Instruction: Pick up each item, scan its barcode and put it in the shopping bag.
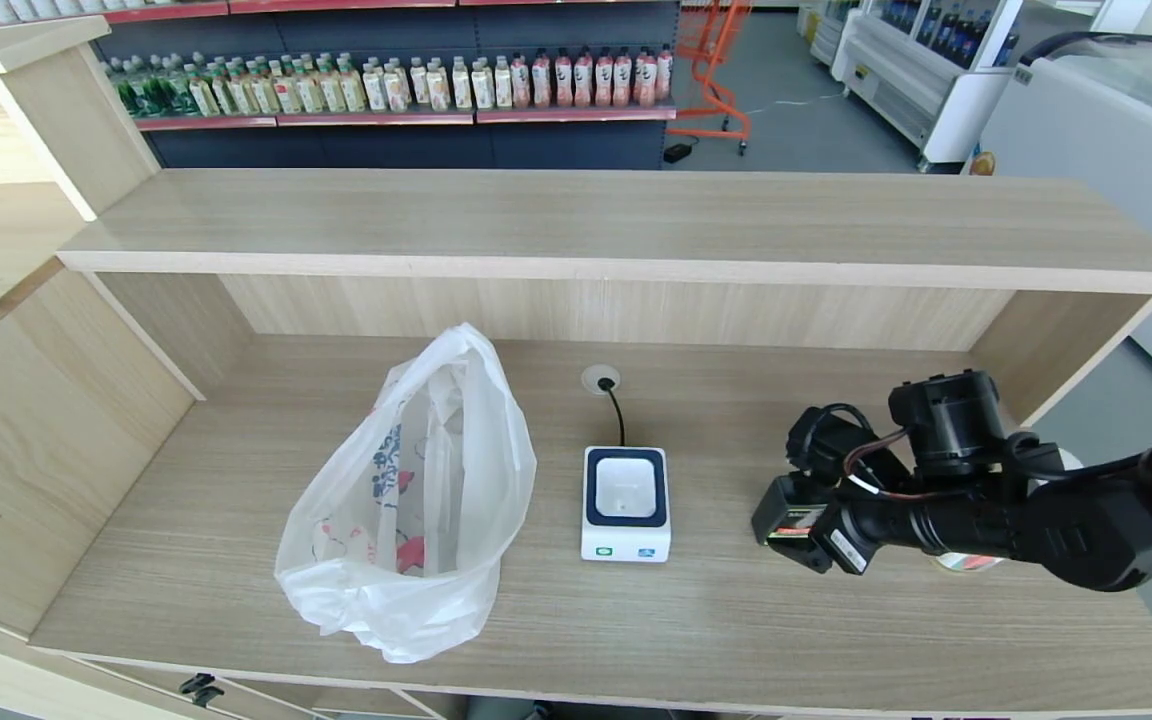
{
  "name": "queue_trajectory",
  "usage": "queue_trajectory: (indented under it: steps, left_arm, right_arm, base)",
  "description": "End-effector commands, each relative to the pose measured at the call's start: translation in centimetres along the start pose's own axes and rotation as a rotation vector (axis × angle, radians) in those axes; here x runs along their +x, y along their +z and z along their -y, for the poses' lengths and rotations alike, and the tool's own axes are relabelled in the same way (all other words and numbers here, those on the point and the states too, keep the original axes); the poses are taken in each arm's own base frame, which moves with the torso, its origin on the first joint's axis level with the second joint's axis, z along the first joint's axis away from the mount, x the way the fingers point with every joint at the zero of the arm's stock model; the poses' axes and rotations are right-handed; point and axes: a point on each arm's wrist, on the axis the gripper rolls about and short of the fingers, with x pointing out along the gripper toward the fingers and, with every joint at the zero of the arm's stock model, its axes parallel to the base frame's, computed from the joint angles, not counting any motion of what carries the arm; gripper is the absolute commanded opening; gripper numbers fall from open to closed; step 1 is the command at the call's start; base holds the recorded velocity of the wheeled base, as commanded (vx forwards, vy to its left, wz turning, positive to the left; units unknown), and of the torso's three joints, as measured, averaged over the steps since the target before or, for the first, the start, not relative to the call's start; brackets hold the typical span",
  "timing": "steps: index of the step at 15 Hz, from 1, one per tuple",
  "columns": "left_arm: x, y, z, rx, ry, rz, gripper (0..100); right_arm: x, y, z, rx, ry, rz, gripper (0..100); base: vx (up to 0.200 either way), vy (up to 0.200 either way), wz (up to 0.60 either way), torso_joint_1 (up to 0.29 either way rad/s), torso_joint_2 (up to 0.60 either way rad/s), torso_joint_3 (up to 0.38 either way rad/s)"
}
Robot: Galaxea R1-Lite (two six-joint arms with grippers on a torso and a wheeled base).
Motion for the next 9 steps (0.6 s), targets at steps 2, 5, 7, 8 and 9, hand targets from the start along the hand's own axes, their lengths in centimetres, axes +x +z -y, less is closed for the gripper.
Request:
queue_trajectory:
  steps: [2,5,7,8,9]
  left_arm:
    - [0.01,0.0,0.0,0.001,0.001,-0.001,100]
    - [0.01,0.0,0.0,0.002,0.001,-0.001,100]
    - [0.01,0.0,0.0,0.001,0.001,-0.001,100]
    - [0.01,0.0,0.0,0.001,0.001,-0.001,100]
    - [0.01,0.0,0.0,0.001,0.001,-0.001,100]
  right_arm:
    - [1.54,0.42,-0.34,-0.01,0.009,0.015,100]
    - [1.96,0.31,-0.44,-0.011,0.012,0.013,100]
    - [2.01,0.24,-0.48,-0.009,0.013,0.01,0]
    - [1.92,0.3,-0.45,-0.008,0.012,0.013,0]
    - [1.79,0.35,-0.43,-0.007,0.009,0.016,0]
  base:
    - [0.0,0.0,0.0,0.0,0.0,0.0]
    - [0.0,0.0,0.0,0.0,0.0,0.0]
    - [0.0,0.0,0.0,0.0,0.0,0.0]
    - [0.0,0.0,0.0,0.0,0.0,0.0]
    - [0.0,0.0,0.0,0.0,0.0,0.0]
